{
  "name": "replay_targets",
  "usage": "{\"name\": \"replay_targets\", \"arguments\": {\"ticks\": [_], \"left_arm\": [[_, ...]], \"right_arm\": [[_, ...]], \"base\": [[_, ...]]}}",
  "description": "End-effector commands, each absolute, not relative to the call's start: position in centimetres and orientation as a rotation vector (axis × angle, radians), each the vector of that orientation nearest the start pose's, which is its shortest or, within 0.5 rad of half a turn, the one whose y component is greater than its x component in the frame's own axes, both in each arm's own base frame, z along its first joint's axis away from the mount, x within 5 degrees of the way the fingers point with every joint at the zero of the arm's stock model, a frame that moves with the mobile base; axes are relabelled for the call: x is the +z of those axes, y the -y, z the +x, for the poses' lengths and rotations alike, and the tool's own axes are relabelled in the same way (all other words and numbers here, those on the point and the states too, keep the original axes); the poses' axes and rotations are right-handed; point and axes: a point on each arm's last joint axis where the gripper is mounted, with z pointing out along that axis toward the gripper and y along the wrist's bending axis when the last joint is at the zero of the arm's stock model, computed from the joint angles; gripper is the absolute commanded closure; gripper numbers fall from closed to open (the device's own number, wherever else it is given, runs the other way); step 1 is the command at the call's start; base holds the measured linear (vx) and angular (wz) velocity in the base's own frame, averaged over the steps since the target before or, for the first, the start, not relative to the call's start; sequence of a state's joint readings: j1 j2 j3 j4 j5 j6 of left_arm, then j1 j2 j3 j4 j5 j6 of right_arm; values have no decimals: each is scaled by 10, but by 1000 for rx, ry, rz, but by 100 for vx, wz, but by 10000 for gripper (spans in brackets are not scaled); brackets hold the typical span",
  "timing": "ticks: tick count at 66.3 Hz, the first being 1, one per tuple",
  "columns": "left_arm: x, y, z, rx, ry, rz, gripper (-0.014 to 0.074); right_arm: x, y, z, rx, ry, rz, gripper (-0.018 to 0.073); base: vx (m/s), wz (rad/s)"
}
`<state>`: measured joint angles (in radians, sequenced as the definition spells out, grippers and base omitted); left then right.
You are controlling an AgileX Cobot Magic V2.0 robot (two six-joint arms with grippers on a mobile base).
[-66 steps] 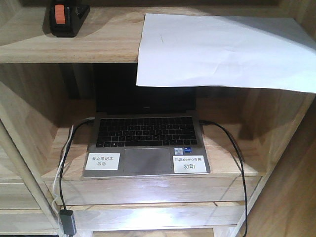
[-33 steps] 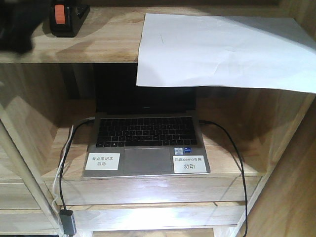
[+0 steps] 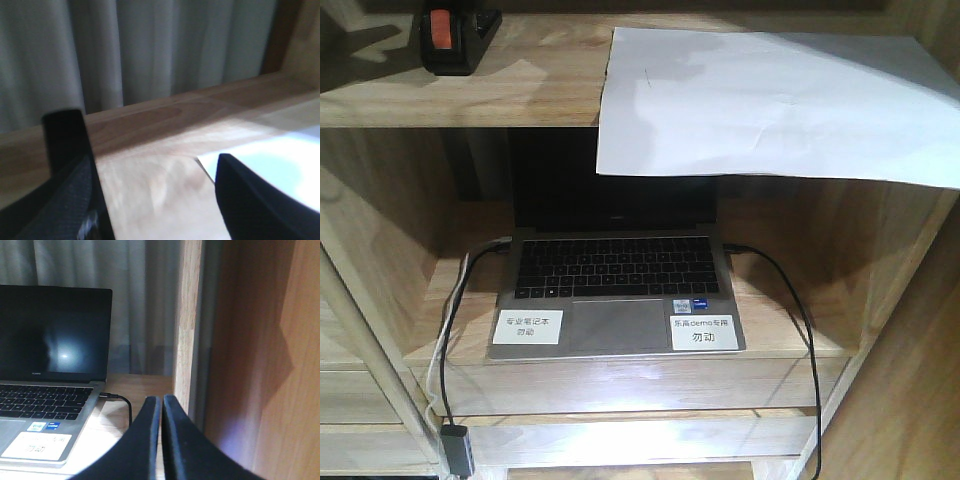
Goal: Grab stapler and paper to desk for stapling
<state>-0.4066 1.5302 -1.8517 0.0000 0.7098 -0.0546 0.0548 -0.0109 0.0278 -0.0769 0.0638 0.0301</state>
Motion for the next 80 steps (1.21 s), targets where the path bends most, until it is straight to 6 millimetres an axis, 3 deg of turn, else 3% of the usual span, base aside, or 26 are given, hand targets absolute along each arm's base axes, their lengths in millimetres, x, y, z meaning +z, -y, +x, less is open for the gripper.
{"name": "replay_targets", "arguments": {"ticks": [1, 40, 67, 74, 80], "left_arm": [[529, 127, 301, -318, -1759, 274, 94], [528, 118, 312, -225, -1826, 163, 94], [493, 131, 346, -194, -1941, 177, 96], [488, 132, 349, -189, -1960, 179, 150], [488, 132, 349, -185, -1965, 180, 284]], "right_arm": [[205, -3, 55, -1, -1476, -77, 568], [205, -3, 55, -1, -1476, -77, 568], [205, -3, 55, -1, -1476, -77, 568], [205, -3, 55, -1, -1476, -77, 568], [205, -3, 55, -1, -1476, -77, 568]], "base": [[0, 0], [0, 0], [0, 0], [0, 0], [0, 0]]}}
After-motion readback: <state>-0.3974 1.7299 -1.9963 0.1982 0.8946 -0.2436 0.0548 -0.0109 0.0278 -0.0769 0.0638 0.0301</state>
